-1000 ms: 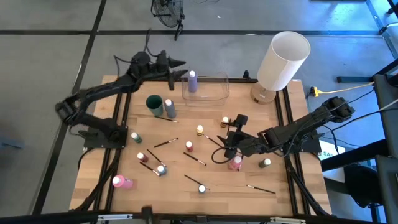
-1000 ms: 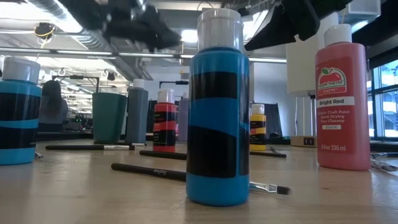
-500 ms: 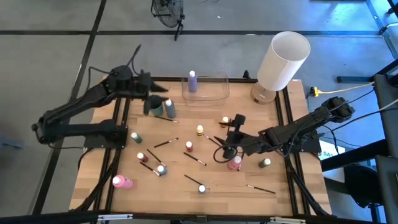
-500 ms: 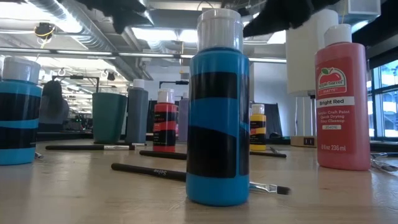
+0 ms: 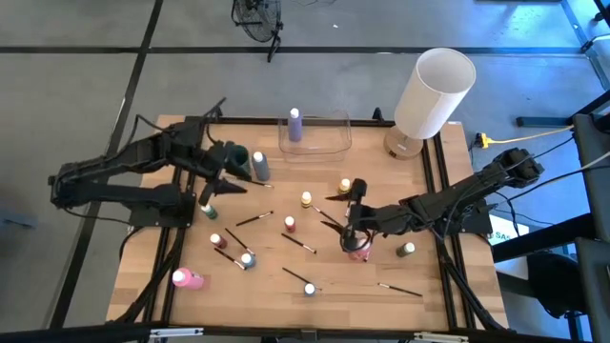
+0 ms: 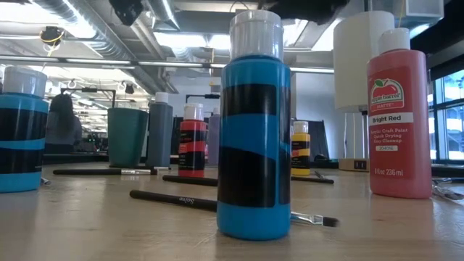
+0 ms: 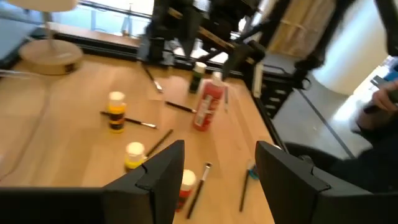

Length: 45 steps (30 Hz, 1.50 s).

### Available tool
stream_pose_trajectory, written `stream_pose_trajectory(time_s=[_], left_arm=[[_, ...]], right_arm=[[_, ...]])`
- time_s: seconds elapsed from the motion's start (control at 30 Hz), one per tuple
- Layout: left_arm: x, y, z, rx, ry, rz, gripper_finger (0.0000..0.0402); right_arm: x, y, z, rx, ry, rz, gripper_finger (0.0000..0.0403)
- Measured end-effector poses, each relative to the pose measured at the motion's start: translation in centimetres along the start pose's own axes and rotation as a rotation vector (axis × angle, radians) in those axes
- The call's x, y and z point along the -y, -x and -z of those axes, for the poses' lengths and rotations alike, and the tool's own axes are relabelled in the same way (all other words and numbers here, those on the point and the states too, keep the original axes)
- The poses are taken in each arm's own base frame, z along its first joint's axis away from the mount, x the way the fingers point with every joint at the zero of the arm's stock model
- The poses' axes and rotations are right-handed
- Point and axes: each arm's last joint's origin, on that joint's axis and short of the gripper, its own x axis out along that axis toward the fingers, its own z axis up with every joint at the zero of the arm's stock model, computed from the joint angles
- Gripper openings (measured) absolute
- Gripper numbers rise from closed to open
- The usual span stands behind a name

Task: Pick & Place Paint Supplies
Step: Put the silver paint brush into the green cup

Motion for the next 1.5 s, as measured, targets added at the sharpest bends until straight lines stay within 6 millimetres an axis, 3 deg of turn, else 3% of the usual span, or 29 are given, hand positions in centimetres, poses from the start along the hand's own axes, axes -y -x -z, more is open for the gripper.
stream_pose_trajectory(time_s=[0.17, 0.53, 0.87, 1.07, 1.5], left_arm=[[0.7, -0.9, 0.2, -0.029, -0.002, 0.020, 0.0191], [1.3, -4.4, 1.0, -0.152, 0.064, -0.065, 0.0187], [4.5, -6.8, 0.6, -0.305, 0.089, 0.013, 0.0169], [6.2, -8.6, 2.1, -0.477, 0.115, 0.011, 0.0164], [4.3, -13.4, 5.1, -0.626, -0.030, -0.343, 0.0164]], right_arm=[[0.5, 0.6, -0.6, 0.021, -0.046, -0.003, 0.0300], [-0.6, 1.2, -0.1, -0.019, 0.002, -0.115, 0.0300], [-0.7, 1.3, 1.1, -0.132, 0.004, -0.143, 0.0300], [-0.7, 1.4, 1.2, -0.154, -0.035, -0.173, 0.0300], [-1.1, 1.5, 1.6, -0.201, -0.079, -0.291, 0.0300]])
